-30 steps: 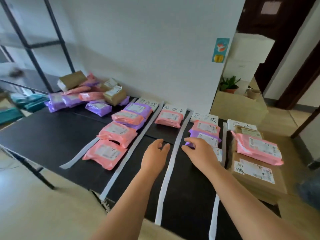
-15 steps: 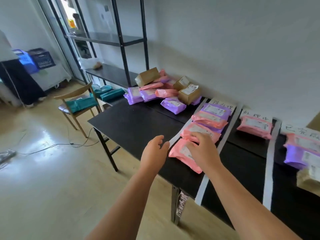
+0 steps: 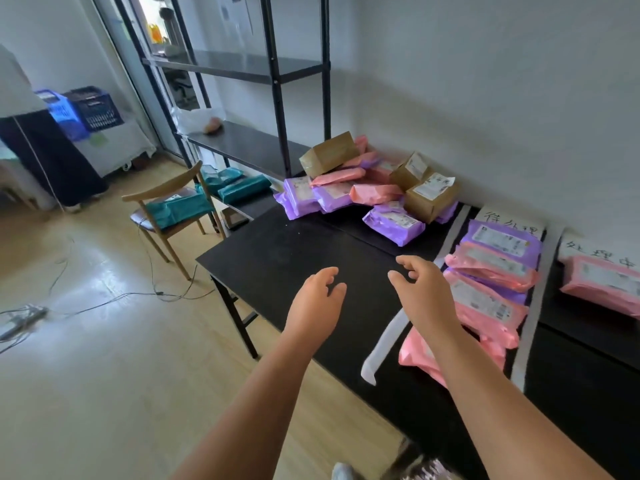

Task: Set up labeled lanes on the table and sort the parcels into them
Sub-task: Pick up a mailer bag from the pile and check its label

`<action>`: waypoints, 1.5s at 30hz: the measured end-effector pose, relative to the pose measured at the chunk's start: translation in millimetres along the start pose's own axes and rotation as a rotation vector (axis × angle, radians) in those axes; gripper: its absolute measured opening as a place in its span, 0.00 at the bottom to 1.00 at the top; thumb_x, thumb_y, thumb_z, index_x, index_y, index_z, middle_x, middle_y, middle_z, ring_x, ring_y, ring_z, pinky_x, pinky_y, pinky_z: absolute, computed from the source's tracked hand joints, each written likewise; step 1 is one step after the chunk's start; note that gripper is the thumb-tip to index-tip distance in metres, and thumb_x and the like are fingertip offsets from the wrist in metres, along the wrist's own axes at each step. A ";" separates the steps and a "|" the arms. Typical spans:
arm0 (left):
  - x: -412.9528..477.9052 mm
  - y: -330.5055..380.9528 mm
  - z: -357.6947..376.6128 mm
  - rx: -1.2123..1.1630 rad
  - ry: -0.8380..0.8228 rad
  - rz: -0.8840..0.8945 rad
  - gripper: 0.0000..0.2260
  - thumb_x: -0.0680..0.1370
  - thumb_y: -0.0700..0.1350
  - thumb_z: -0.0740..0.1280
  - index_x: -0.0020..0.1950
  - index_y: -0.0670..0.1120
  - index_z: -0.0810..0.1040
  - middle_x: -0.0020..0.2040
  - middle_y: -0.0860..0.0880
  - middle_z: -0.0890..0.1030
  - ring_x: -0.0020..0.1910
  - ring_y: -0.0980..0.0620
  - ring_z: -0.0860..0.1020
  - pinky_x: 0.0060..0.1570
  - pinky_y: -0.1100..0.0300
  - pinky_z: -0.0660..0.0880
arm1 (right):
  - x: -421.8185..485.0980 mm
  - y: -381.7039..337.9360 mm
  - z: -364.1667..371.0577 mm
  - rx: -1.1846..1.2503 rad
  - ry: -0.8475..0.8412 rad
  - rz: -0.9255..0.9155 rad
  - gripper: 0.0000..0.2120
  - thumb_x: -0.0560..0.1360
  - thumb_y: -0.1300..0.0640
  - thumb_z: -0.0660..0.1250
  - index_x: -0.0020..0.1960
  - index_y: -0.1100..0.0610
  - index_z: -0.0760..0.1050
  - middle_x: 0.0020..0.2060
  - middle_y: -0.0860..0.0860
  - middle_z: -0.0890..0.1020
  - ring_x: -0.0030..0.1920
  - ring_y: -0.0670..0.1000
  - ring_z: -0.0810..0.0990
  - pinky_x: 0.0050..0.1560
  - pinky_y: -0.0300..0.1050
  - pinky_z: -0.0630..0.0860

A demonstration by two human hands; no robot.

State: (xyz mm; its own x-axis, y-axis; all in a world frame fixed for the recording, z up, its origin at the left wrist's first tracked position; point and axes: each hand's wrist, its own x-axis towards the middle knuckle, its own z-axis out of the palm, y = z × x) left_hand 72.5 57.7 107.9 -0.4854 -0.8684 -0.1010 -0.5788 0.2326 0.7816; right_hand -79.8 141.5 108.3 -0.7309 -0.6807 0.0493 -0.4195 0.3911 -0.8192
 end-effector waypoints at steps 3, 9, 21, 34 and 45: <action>48.6 -2.2 -1.3 0.042 -0.035 0.002 0.20 0.83 0.51 0.61 0.75 0.54 0.66 0.70 0.53 0.73 0.65 0.53 0.75 0.59 0.59 0.75 | 46.3 2.4 23.8 0.029 0.002 0.067 0.15 0.80 0.54 0.66 0.67 0.52 0.75 0.64 0.50 0.75 0.60 0.47 0.75 0.52 0.40 0.68; 134.6 -4.2 -14.8 0.074 -0.062 0.005 0.20 0.83 0.50 0.62 0.75 0.54 0.67 0.69 0.55 0.73 0.63 0.55 0.74 0.53 0.62 0.73 | 125.4 -7.6 61.0 0.046 0.011 0.161 0.15 0.80 0.54 0.66 0.66 0.52 0.76 0.64 0.51 0.77 0.63 0.50 0.76 0.57 0.46 0.74; 307.5 -18.2 -35.1 0.073 -0.234 0.112 0.19 0.82 0.48 0.62 0.74 0.53 0.69 0.68 0.54 0.75 0.63 0.55 0.74 0.59 0.60 0.71 | 238.9 -33.6 126.5 0.002 0.141 0.278 0.16 0.80 0.52 0.65 0.67 0.53 0.75 0.63 0.49 0.78 0.59 0.48 0.76 0.52 0.44 0.70; 478.2 -20.5 -33.1 0.133 -0.482 0.232 0.18 0.82 0.43 0.62 0.72 0.46 0.71 0.67 0.47 0.77 0.64 0.47 0.76 0.61 0.56 0.73 | 324.7 -36.6 175.9 -0.131 0.270 0.482 0.15 0.81 0.53 0.64 0.67 0.53 0.76 0.61 0.49 0.80 0.56 0.49 0.78 0.53 0.43 0.70; 538.5 -6.9 36.5 0.170 -0.524 0.189 0.18 0.82 0.43 0.62 0.72 0.50 0.70 0.66 0.50 0.76 0.57 0.51 0.78 0.53 0.63 0.71 | 456.3 6.7 170.1 -0.357 0.172 0.546 0.10 0.80 0.50 0.58 0.42 0.49 0.74 0.42 0.51 0.79 0.51 0.59 0.78 0.53 0.52 0.72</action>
State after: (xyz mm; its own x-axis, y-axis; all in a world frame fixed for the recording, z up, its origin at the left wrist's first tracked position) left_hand -208.8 -395.6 25.7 -0.8250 -0.4823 -0.2944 -0.5265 0.4670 0.7104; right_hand -324.6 -271.9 28.2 -0.9516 -0.2305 -0.2035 -0.0963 0.8519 -0.5147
